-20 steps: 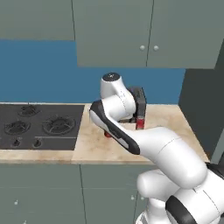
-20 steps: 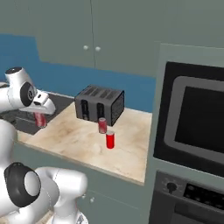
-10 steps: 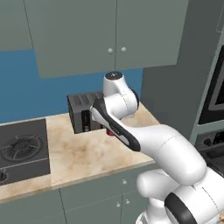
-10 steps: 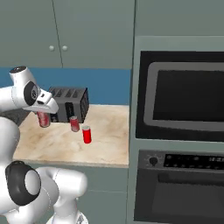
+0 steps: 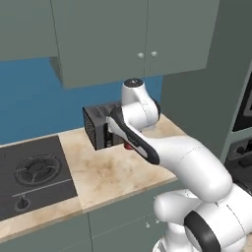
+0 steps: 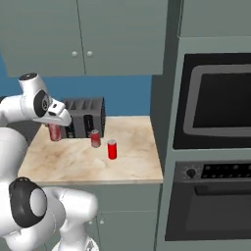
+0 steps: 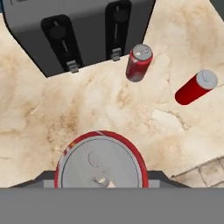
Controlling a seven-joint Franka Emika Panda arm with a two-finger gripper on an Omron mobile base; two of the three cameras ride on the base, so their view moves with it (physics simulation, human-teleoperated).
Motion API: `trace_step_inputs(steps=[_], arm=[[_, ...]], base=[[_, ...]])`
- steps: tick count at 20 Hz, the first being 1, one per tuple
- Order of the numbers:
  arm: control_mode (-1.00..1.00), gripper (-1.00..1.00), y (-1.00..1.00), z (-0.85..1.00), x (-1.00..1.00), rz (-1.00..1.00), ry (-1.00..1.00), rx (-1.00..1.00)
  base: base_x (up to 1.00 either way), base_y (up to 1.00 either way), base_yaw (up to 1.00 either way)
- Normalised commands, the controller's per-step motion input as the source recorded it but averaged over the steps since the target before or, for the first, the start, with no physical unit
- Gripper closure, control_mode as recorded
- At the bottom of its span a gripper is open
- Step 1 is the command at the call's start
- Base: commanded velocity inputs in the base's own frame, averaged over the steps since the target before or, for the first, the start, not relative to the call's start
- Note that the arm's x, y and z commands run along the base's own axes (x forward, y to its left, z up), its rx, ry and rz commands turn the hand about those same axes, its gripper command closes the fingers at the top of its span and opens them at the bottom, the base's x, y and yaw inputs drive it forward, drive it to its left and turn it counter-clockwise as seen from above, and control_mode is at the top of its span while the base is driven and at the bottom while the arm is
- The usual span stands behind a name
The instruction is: Four empty soda cans are scattered around the kitchen. Gather all the cans and cluster them next to the stove for recycling.
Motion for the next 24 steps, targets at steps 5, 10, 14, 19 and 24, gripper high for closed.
trace_step_inputs(steps=[5, 10, 14, 19, 24], arm=[[1.00, 1.00, 0.00, 0.00, 0.00, 0.00, 0.00, 0.00], [1.00, 1.00, 0.00, 0.00, 0.00, 0.00, 0.00, 0.00], [1.00, 1.00, 0.00, 0.00, 0.00, 0.00, 0.00, 0.00], [1.00, 1.00, 0.00, 0.00, 0.00, 0.00, 0.00, 0.00], [1.00, 1.00, 0.00, 0.00, 0.00, 0.00, 0.00, 0.00]], base=[[-0.14, 0.54, 0.00], [0.00, 0.21, 0.20], [0.00, 0.03, 0.29], [-0.02, 0.01, 0.23], [0.00, 0.00, 0.00]])
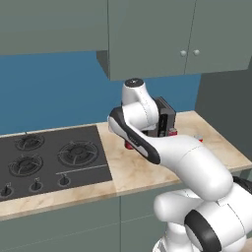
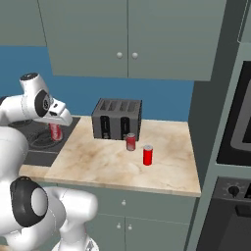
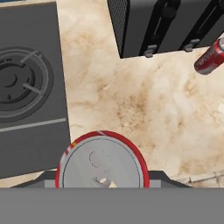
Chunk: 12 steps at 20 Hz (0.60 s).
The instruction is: Four empty soda cans are scattered around the kitchen. Gather all the cans and cluster them next to the stove for recycling.
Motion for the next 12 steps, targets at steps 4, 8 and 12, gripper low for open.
trace_step_inputs(steps=[4, 8, 12], arm=[[1.00, 1.00, 0.00, 0.00, 0.00, 0.00, 0.00, 0.00], [1.00, 1.00, 0.00, 0.00, 0.00, 0.00, 0.00, 0.00], [1.00, 1.00, 0.00, 0.00, 0.00, 0.00, 0.00, 0.00]], base=[[0.00, 0.00, 0.00], [0.00, 0.00, 0.00], [0.00, 0.00, 0.00]])
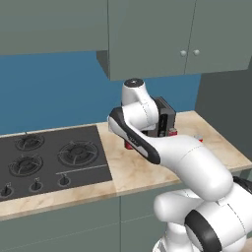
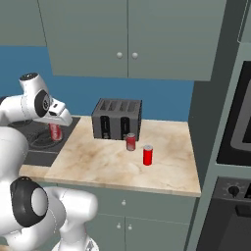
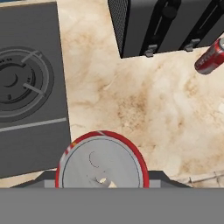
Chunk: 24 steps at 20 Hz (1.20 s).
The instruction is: Four empty soda cans are scattered around the kitchen. Gather all the cans and cluster them next to the stove for recycling.
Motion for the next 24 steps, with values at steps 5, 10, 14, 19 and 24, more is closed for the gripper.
trace_step_inputs(steps=[5, 10, 14, 19, 24], arm=[[-1.00, 1.00, 0.00, 0.00, 0.00, 0.00, 0.00, 0.00], [-1.00, 1.00, 0.00, -0.04, 0.12, 0.00, 0.00, 0.00], [-1.00, 1.00, 0.00, -0.17, 0.25, 0.00, 0.00, 0.00], [-1.00, 1.00, -0.01, -0.24, 0.18, 0.00, 0.01, -0.01], [-1.00, 1.00, -0.02, -0.31, 0.09, 0.00, 0.01, 0.00]], base=[[0.00, 0.00, 0.00], [0.00, 0.00, 0.00], [0.00, 0.00, 0.00], [0.00, 0.00, 0.00], [0.00, 0.00, 0.00]])
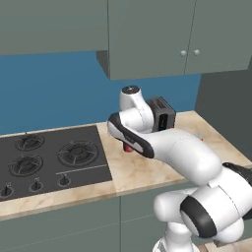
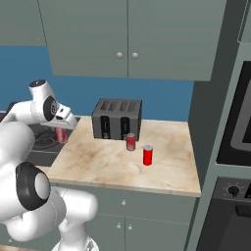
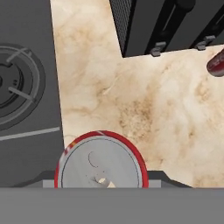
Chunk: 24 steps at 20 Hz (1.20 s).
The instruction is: Four empty soda cans are scattered around the kitchen. Gather all the cans and cluster them next to the stove for recycling.
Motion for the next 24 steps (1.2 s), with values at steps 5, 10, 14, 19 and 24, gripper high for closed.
trace_step_inputs(steps=[5, 10, 14, 19, 24], arm=[[-1.00, 1.00, -0.04, -0.33, 0.03, 0.00, -0.04, 0.06], [-1.00, 1.00, -0.03, -0.32, 0.02, 0.00, -0.17, 0.08], [-1.00, 1.00, -0.01, -0.33, 0.06, 0.00, -0.15, 0.05], [-1.00, 1.00, -0.01, -0.26, 0.23, -0.03, 0.00, 0.03], [-1.00, 1.00, 0.00, -0.27, 0.19, -0.03, 0.00, 0.02]], base=[[0.00, 0.00, 0.00], [0.00, 0.00, 0.00], [0.00, 0.00, 0.00], [0.00, 0.00, 0.00], [0.00, 0.00, 0.00]])
